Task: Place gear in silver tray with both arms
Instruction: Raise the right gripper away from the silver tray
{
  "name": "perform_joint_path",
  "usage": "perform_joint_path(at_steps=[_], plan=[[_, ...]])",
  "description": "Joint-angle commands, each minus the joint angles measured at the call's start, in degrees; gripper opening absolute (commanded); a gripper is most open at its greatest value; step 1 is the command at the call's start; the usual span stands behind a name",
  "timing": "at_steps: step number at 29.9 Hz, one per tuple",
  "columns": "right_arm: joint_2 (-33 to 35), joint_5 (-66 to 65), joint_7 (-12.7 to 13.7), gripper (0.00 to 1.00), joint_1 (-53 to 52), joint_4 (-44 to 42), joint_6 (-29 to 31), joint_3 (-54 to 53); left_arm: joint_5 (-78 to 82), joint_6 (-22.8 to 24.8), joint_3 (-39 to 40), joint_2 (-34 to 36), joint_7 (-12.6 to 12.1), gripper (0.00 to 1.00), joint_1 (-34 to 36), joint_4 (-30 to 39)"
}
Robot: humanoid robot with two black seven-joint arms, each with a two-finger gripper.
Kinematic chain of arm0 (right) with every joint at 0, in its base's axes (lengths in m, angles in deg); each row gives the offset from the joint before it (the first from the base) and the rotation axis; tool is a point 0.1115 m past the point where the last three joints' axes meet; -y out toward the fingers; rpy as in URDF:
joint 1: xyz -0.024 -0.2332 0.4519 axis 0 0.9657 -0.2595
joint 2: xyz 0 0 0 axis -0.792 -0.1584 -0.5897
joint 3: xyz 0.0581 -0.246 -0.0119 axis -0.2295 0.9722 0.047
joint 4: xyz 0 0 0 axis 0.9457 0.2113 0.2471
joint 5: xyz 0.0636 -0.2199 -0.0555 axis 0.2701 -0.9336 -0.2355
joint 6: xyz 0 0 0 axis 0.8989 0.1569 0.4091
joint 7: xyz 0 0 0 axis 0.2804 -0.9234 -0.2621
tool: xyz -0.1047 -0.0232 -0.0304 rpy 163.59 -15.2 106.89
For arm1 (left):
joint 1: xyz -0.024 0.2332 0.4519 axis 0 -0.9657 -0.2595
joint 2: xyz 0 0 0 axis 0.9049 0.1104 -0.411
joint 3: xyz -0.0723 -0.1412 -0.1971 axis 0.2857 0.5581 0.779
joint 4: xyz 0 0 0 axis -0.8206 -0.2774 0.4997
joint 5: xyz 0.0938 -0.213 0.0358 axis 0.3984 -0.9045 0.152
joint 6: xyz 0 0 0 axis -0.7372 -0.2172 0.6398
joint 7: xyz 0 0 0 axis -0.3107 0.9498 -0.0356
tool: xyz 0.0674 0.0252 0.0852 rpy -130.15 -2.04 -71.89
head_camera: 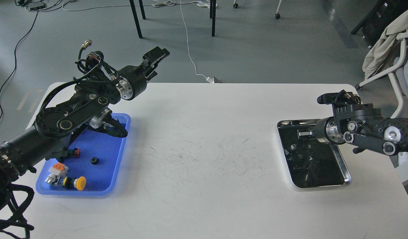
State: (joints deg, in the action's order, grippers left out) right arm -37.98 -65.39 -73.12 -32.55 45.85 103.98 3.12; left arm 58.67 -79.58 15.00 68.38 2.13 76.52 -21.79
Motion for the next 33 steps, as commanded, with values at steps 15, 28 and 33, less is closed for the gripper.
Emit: perform_joint_path(at_steps=[15, 28, 33], plan=[[8.2, 4.2, -0.5, 0.97, -4.0, 8.1, 1.5, -11.1, 0.0, 0.0, -0.1, 0.0, -0.1, 0.98, 0.0, 0.0], [11.3, 27.4, -2.0, 0.97, 0.6, 4.6, -0.1, -38.6, 0.0, 0.0, -0.1, -0.2, -0.2, 0.98, 0.3, 0.0], [5.9, 37.5, -2.0, 0.97, 5.1, -0.8, -1.0, -48.0, -0.1, -0.2, 0.0, -0.3, -0.1, 0.98, 0.4, -0.1]])
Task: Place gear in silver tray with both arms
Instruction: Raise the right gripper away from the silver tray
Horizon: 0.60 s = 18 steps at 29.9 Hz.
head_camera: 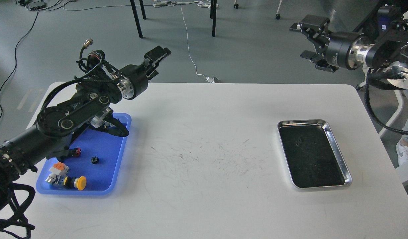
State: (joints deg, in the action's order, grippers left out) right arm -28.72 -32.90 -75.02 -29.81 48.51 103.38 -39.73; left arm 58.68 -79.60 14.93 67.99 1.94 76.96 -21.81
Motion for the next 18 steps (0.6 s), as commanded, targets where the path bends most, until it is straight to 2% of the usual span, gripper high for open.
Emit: perform_joint_path(at_steps=[1, 8, 12, 15, 18], plan=[[-4.2, 6.5, -0.1, 0.97, 3.4, -4.5, -0.3, -6.6, -0.2, -0.2, 0.1, 0.2, 0.1, 0.98, 0.1, -0.1], [-4.8, 25.3, -0.6, 0.97, 17.1, -5.8, 1.8, -18.1, -0.4, -0.9, 3.9, 2.2, -0.1, 0.98, -0.6, -0.1], [-4.8, 31.2, -1.6, 0.97, 29.3, -5.6, 9.0, -29.2, -4.9, -0.9, 6.0, 4.3, -0.7, 0.98, -1.8, 0.3], [-5.0, 31.3, -1.6, 0.97, 37.3, -4.3, 12.9, -37.4, -8.5, -0.8, 5.9, 8.6, -1.2, 0.98, -3.3, 4.9], [-5.5, 31.3, -1.6, 0.97, 41.3, -3.8, 12.9, -41.1, -8.7, -0.6, 5.1, 16.0, -2.6, 0.98, -6.7, 15.1]])
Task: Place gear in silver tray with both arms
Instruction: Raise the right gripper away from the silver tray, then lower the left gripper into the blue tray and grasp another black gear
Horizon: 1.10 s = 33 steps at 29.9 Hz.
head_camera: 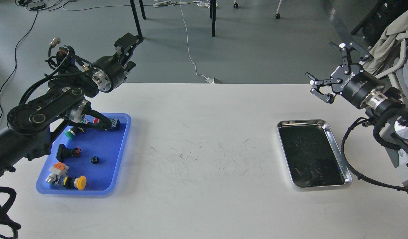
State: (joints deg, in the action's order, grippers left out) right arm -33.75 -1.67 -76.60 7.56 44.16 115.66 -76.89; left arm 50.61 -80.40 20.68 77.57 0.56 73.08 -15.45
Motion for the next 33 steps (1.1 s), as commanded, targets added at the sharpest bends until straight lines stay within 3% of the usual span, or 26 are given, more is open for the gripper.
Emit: perform_joint_path(at_steps=[1, 6, 9, 15, 21, 33], plan=[[-0.5, 0.0, 0.0, 0.97, 4.4, 0.7, 0.6, -4.3, -0.6, 0.4, -0.8, 9.5, -1.7, 0.98, -3.9, 13.1], [-0.4, 0.0, 0.0, 0.97, 5.2, 1.9, 0.6, -3.9, 1.1, 2.5, -3.2, 29.8, -2.1, 0.98, -10.7, 35.1], [-0.6, 0.0, -0.1, 0.97, 5.3, 1.9, 0.6, -4.1, 5.8, 3.9, -5.4, 37.4, -1.4, 0.98, -11.6, 40.3], [-1.0, -0.1, -0.2, 0.97, 6.7, 2.1, 0.6, -3.9, 33.7, 3.0, -10.7, 38.8, -0.4, 0.98, -12.0, 40.1], [-1.5, -0.1, -0.4, 0.97, 6.7, 2.2, 0.6, -4.3, 56.5, -5.8, -20.3, 33.4, 0.7, 0.98, -13.4, 35.9], [-2.0, -0.2, -0.4, 0.97, 6.3, 2.2, 0.6, -4.7, 62.3, -6.0, -21.2, 26.9, 2.4, 0.95, -17.7, 24.4]])
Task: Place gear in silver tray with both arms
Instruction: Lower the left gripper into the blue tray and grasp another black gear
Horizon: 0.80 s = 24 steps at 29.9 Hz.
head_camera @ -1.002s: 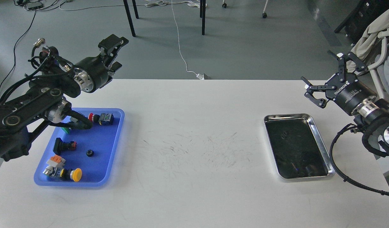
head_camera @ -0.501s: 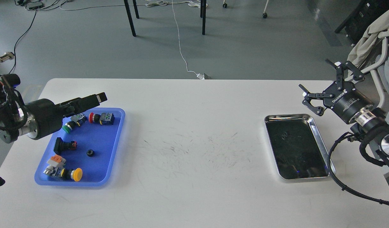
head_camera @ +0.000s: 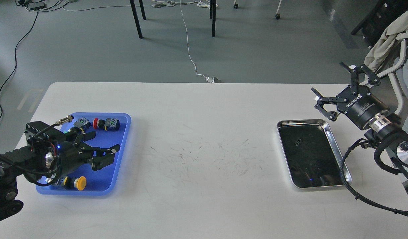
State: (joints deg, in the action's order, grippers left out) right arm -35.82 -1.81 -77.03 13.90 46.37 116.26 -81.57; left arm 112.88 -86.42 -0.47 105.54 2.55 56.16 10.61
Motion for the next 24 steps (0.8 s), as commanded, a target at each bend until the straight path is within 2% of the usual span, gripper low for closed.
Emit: perform_joint_path(at_steps=[1, 6, 11, 16, 24], plan=[[0.2, -0.1, 0.0, 0.97, -0.1, 0.0, 0.0, 0.0, 0.1, 0.0, -0.1, -1.5, 0.4, 0.95, -0.9, -2.0], [0.4, -0.1, 0.0, 0.97, -0.1, 0.0, 0.0, 0.0, 2.2, -2.8, -0.1, -3.4, 0.4, 0.91, -2.5, -5.2], [0.4, -0.3, 0.0, 0.97, 0.0, -0.1, 0.0, 0.5, 2.5, -3.0, -0.1, -3.4, 0.4, 0.85, -3.5, -6.1], [0.4, -0.3, 0.0, 0.97, -0.1, -0.1, 0.0, 0.5, 2.6, -3.0, -0.1, -3.4, 0.8, 0.73, -3.7, -6.7], [0.5, -0.4, 0.0, 0.97, -0.2, -0.1, 0.0, 0.6, 2.4, -3.0, -0.2, -3.4, 1.6, 0.64, -4.4, -9.4]])
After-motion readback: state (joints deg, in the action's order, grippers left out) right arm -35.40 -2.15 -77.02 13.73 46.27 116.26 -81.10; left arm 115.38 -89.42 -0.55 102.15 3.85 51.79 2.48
